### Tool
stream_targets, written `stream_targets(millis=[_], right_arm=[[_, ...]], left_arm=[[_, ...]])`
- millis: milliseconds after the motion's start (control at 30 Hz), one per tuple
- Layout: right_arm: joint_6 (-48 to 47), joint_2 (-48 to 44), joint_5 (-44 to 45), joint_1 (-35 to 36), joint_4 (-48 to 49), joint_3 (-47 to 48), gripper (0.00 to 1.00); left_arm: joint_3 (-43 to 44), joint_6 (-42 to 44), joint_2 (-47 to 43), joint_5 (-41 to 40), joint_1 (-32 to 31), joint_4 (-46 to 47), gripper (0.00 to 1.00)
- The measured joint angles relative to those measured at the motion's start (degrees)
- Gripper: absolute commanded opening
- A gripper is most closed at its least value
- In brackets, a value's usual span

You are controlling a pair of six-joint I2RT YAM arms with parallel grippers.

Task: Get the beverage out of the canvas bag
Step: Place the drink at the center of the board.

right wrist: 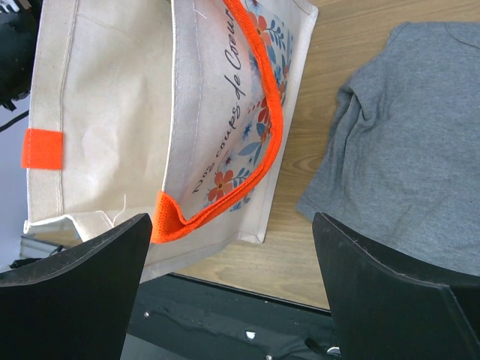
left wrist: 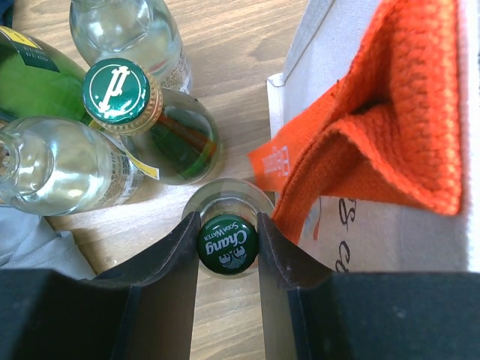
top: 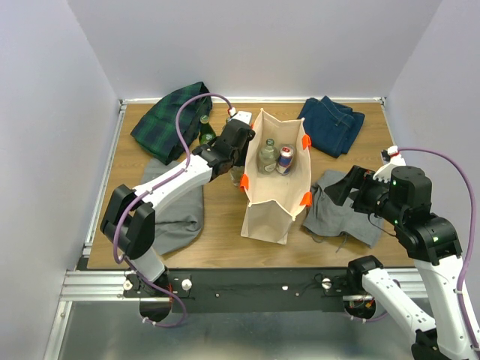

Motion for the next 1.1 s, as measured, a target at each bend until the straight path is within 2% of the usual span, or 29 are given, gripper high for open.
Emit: stream_targets(millis=[167, 233, 333, 367, 400, 433, 700, 800, 1100], right_arm=[[-0.02, 0.00, 0.00, 0.00, -0.04, 0.00, 0.97], [-0.02, 0.00, 0.00, 0.00, -0.04, 0.00, 0.97], [0.00, 0.00, 0.00, 0.00, -0.04, 0.00, 0.97], [0.00, 0.00, 0.00, 0.00, -0.04, 0.00, 0.97], [0.00, 0.00, -0.02, 0.00, -0.04, 0.00, 0.97], [0.00, 0.02, -0.02, 0.00, -0.04, 0.00, 0.97], [0.00, 0.02, -0.04, 0.00, -0.02, 0.00, 0.97], [0.00, 0.09, -0.04, 0.00, -0.02, 0.00, 0.97], [0.00, 0.13, -0.04, 0.00, -0.02, 0.00, 0.97]], left_arm=[[0.52, -0.13, 0.33, -0.02, 0.00, -0.24, 0.00], [0.61, -0.26, 0.39, -0.04, 0.00, -0.31, 0.13], [0.63, -0.44, 0.39, -0.09, 0.00, -0.55, 0.17], [0.66, -0.46, 0.39, -0.09, 0.00, -0.59, 0.21], [0.72, -0.48, 0.39, -0.11, 0.00, -0.72, 0.30], [0.74, -0.50, 0.39, -0.13, 0.00, -0.83, 0.31], [1.14, -0.68, 0.39, -0.94, 0.00, -2.05, 0.36], [1.44, -0.68, 0.39, -1.01, 0.00, -2.80, 0.44], [2.23, -0.68, 0.37, -1.55, 0.00, -3.19, 0.51]])
